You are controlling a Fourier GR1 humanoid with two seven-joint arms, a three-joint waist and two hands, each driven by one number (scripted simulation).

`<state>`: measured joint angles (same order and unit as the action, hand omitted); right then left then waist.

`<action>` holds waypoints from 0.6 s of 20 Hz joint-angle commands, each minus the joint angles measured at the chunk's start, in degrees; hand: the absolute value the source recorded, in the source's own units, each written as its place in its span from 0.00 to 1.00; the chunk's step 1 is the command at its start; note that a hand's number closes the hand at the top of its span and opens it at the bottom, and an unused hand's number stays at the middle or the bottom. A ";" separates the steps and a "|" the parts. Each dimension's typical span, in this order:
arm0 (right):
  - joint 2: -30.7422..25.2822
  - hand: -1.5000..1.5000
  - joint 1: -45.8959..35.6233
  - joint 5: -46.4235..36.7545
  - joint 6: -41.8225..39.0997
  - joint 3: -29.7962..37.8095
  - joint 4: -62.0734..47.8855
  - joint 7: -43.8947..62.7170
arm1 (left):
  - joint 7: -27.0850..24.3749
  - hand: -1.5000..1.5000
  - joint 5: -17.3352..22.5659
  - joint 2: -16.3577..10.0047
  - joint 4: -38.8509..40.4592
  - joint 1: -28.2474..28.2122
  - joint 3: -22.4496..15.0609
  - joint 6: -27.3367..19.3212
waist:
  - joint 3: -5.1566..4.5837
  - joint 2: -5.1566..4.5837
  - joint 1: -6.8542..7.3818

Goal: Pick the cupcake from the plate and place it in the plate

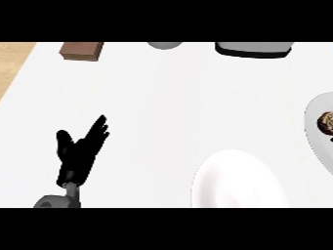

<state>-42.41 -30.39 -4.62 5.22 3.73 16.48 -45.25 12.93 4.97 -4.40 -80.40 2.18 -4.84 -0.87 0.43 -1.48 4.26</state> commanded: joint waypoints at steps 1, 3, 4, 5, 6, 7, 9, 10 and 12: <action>1.24 0.00 -3.31 0.72 -4.99 1.12 -3.71 -3.44 | 0.58 0.50 0.03 -1.64 -1.29 0.28 0.73 0.64 | 0.14 -0.01 0.09; 0.97 0.00 -2.60 2.76 -8.34 3.12 -4.39 -7.12 | -0.12 0.50 -0.43 1.35 -0.29 -0.40 -1.10 -0.48 | 0.21 -0.15 -0.46; 0.84 0.00 -3.31 4.43 -10.09 4.72 -4.19 -8.34 | 0.31 0.50 -0.88 1.61 -0.76 -1.03 -1.40 -1.20 | 0.23 -0.02 -0.53; 1.82 0.00 -4.27 5.80 -10.09 6.18 -4.79 -8.42 | -0.29 0.50 -0.17 0.37 -0.41 0.14 0.10 -0.45 | 0.14 0.04 -0.78; 0.72 0.00 -5.92 7.39 -12.81 7.70 -5.26 -7.07 | -0.35 0.50 -0.40 -0.99 0.31 0.38 1.08 -0.26 | 0.09 0.08 -0.90; 0.11 0.00 -4.05 8.44 -14.54 8.85 -6.09 -9.48 | -0.32 0.50 -1.02 1.15 0.01 -0.28 -0.11 -1.92 | 0.14 0.07 -1.31; -1.41 0.00 -4.59 9.61 -16.53 10.36 -7.89 -8.39 | -0.25 0.50 -0.59 0.17 -1.01 0.82 0.28 -0.88 | 0.14 0.00 -1.13; -1.58 0.00 -4.28 10.02 -17.15 10.89 -8.81 -8.09 | -1.00 0.50 1.19 -1.21 0.05 -0.98 1.46 1.47 | 0.10 -0.05 -0.91; -4.44 0.00 -3.68 11.05 -21.98 11.96 -9.95 -7.08 | -0.51 0.50 -2.01 1.45 -1.13 -0.98 -1.28 -2.11 | 0.14 0.09 -1.37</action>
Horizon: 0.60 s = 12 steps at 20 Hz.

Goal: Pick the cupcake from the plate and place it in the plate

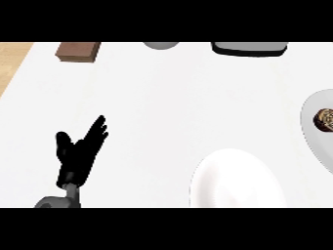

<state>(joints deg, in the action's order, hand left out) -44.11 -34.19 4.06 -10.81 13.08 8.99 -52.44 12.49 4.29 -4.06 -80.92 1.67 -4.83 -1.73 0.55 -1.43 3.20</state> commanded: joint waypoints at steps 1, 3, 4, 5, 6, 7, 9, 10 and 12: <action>-3.64 0.00 -0.87 2.42 -8.06 2.66 -2.94 2.05 | -0.37 0.50 0.98 -0.10 0.87 0.46 0.88 0.70 | -0.07 0.02 -0.34; -5.15 0.00 2.86 2.09 -13.31 2.27 -3.02 -0.63 | -1.56 0.50 0.57 -0.47 0.44 -1.46 0.74 0.78 | 0.01 0.08 -0.64; -4.93 0.00 1.09 2.51 -15.12 2.53 -2.86 1.44 | 1.01 0.50 0.29 -0.53 0.68 1.66 1.10 -0.12 | 0.02 0.05 -0.74; -5.73 0.00 4.53 2.00 -17.41 2.02 -2.43 -1.83 | 1.25 0.50 0.51 0.38 -0.68 -0.50 0.21 -0.28 | 0.13 0.16 -0.99; -8.89 0.00 5.34 2.25 -23.52 2.01 -2.00 -0.91 | -0.11 0.50 1.12 -0.80 -1.12 -2.60 0.80 1.00 | 0.03 0.58 -1.51; -9.46 0.00 3.84 2.33 -23.79 2.08 -1.90 1.38 | -1.56 0.50 1.59 -2.22 0.57 -1.67 2.13 2.26 | 0.00 0.27 -1.09; -8.70 0.00 7.64 0.98 -25.62 0.58 -0.29 -2.54 | 0.01 0.50 1.77 -1.61 -0.39 -0.65 2.30 1.21 | 0.15 0.37 -1.78; -9.14 0.00 9.39 0.71 -26.41 0.27 0.35 -3.96 | -2.68 0.50 1.11 -0.68 0.37 -3.14 1.48 1.09 | 0.08 0.52 -2.03; -9.73 0.00 10.50 0.34 -27.31 -0.24 1.65 -4.65 | -0.20 0.50 1.13 -0.82 -0.47 -1.76 1.55 0.52 | 0.19 0.56 -2.29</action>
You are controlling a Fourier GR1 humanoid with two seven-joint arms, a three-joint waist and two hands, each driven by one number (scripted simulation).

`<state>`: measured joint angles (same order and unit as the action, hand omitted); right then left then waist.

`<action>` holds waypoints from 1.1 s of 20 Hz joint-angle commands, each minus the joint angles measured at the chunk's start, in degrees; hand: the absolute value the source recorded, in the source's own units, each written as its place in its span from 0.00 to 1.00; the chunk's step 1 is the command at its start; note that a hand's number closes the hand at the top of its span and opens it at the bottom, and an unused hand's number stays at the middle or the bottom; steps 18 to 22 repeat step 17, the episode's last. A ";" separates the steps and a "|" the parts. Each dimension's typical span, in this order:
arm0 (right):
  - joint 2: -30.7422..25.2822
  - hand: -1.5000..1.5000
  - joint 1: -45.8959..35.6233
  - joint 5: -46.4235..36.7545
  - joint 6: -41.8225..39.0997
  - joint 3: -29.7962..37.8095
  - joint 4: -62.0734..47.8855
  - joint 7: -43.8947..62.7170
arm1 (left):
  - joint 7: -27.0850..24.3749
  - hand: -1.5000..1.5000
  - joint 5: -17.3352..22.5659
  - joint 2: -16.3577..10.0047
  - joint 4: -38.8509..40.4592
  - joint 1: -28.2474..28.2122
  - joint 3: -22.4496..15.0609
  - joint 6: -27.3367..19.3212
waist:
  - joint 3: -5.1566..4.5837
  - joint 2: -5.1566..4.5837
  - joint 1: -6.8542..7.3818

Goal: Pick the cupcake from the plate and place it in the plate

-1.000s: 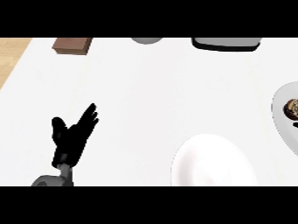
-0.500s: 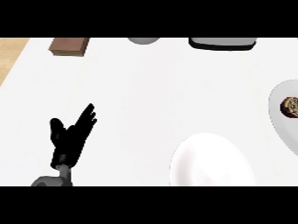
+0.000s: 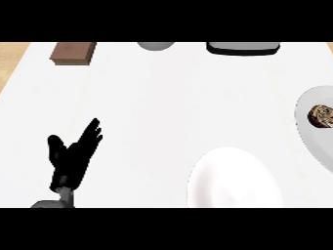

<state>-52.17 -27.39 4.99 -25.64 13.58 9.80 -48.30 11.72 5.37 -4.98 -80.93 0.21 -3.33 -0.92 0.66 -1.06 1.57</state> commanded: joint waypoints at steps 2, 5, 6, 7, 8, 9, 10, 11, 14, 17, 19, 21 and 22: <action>-2.00 0.00 5.49 -0.71 -13.67 -1.14 1.93 -9.59 | 0.17 0.50 -0.76 1.04 -1.02 -1.25 -0.74 -1.34 | 0.14 0.36 -0.94; -2.76 0.00 8.13 -1.95 -11.19 -2.25 3.61 -11.54 | 0.15 0.50 -0.14 0.31 -0.25 -0.29 0.31 -0.81 | 0.11 0.26 -1.11; -3.14 0.00 9.66 -2.17 -11.73 -2.62 4.16 -12.40 | -0.83 0.50 -0.02 0.43 -1.03 -2.39 0.01 -0.49 | 0.16 0.46 -1.09; -3.10 0.00 9.87 -2.63 -10.56 -3.04 4.90 -12.84 | 1.59 0.50 -0.02 0.77 -1.62 0.24 -0.26 -1.03 | 0.16 0.42 -1.33; -3.93 0.00 11.05 -3.02 -10.81 -3.48 5.35 -13.33 | 0.46 0.50 0.58 0.08 -1.06 -0.69 0.79 -0.51 | 0.18 0.39 -1.37; -4.21 0.00 11.60 -2.54 -11.11 -3.10 5.32 -13.60 | 0.37 0.50 0.22 0.18 -0.93 -1.15 0.63 -0.80 | 0.12 0.46 -1.38; -3.21 0.00 12.14 -2.65 -9.62 -3.27 5.85 -14.40 | 0.61 0.50 -0.05 -0.24 -1.07 -1.81 0.07 -0.16 | 0.15 0.49 -1.22; -3.76 0.00 12.35 -3.29 -9.70 -3.94 5.89 -13.67 | 0.90 0.50 0.15 0.35 -1.23 -0.34 0.01 -0.44 | 0.11 0.40 -1.11; -2.19 0.00 15.03 -3.17 -7.36 -4.11 6.50 -15.61 | 0.16 0.50 -0.85 0.41 -0.84 -1.46 -0.34 -1.03 | 0.23 0.45 -1.41; -3.01 0.00 16.17 -3.03 -7.69 -4.31 7.09 -15.90 | -0.44 0.50 -0.19 -0.29 -0.99 -2.07 -0.28 0.49 | 0.15 0.55 -1.07; -3.01 0.00 16.17 -3.03 -7.69 -4.31 7.09 -15.90 | -0.44 0.50 -0.19 -0.29 -0.99 -2.07 -0.28 0.49 | 0.15 0.55 -1.07; -3.01 0.00 16.17 -3.03 -7.69 -4.31 7.09 -15.90 | -0.44 0.50 -0.19 -0.29 -0.99 -2.07 -0.28 0.49 | 0.15 0.55 -1.07; -3.01 0.00 16.17 -3.03 -7.69 -4.31 7.09 -15.90 | -0.44 0.50 -0.19 -0.29 -0.99 -2.07 -0.28 0.49 | 0.15 0.55 -1.07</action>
